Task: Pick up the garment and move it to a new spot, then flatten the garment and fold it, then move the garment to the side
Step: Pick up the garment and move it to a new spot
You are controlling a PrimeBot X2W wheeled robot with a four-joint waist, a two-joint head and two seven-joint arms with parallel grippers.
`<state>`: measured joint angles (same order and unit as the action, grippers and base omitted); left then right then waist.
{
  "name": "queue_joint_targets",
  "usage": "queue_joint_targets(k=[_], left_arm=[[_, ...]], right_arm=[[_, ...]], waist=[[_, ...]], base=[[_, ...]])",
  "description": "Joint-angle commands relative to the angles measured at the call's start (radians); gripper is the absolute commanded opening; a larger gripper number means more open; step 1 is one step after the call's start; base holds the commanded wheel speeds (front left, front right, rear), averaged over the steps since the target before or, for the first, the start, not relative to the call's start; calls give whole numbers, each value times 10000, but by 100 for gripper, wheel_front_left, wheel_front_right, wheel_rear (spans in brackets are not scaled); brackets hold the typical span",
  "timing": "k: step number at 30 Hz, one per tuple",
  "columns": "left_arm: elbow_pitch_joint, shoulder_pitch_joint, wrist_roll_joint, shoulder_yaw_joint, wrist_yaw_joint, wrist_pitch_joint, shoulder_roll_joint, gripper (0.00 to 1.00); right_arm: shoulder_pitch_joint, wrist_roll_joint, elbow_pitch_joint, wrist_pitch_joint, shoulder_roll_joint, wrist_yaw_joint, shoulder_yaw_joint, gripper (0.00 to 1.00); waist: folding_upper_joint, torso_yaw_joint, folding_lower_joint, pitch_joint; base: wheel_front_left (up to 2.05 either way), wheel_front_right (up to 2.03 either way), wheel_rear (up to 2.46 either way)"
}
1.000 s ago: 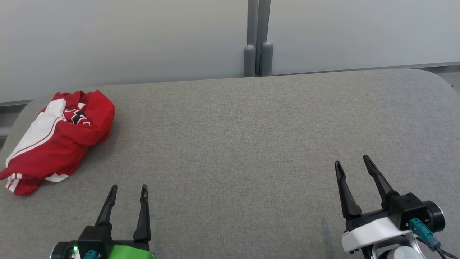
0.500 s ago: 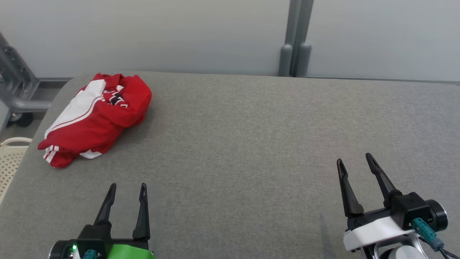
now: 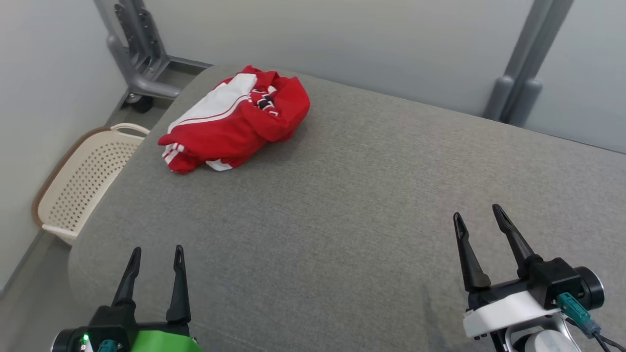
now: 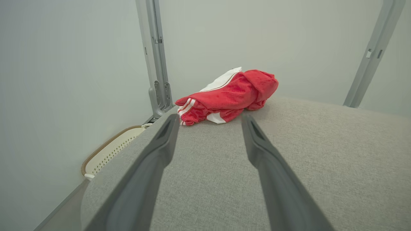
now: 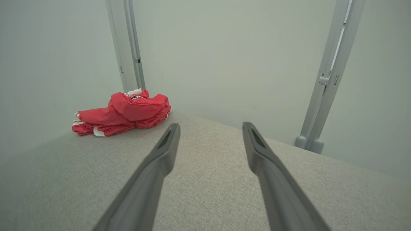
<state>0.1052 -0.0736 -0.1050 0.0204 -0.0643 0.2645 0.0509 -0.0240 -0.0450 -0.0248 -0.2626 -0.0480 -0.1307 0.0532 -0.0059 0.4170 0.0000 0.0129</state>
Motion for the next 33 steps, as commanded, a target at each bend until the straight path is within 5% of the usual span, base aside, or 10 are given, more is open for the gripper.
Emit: queue_joint_targets(k=[1, 7, 16, 33], left_arm=[[-23, -94, -41, -36, 46, 5, 10, 100], [-108, -205, -129, -165, 66, 5, 4, 100], [-42, -156, -9, -443, -56, 5, 306, 100], [944, 5258, -98, 216, -639, -1695, 3216, 100]], right_arm=[[81, -5, -7, -30, -43, -1, -18, 100], [119, 62, -40, -30, -43, -1, 84, 100], [-60, -20, -36, -30, -43, -1, 138, 100], [1148, 661, 224, -30, -47, -1, 56, 100]], waist=[[59, 892, 0, 94], [59, 990, 0, 147], [59, 274, 0, 47], [59, -879, 0, 2227]], base=[[0, 0, 0], [0, 0, 0], [0, 0, 0], [0, 0, 0]])
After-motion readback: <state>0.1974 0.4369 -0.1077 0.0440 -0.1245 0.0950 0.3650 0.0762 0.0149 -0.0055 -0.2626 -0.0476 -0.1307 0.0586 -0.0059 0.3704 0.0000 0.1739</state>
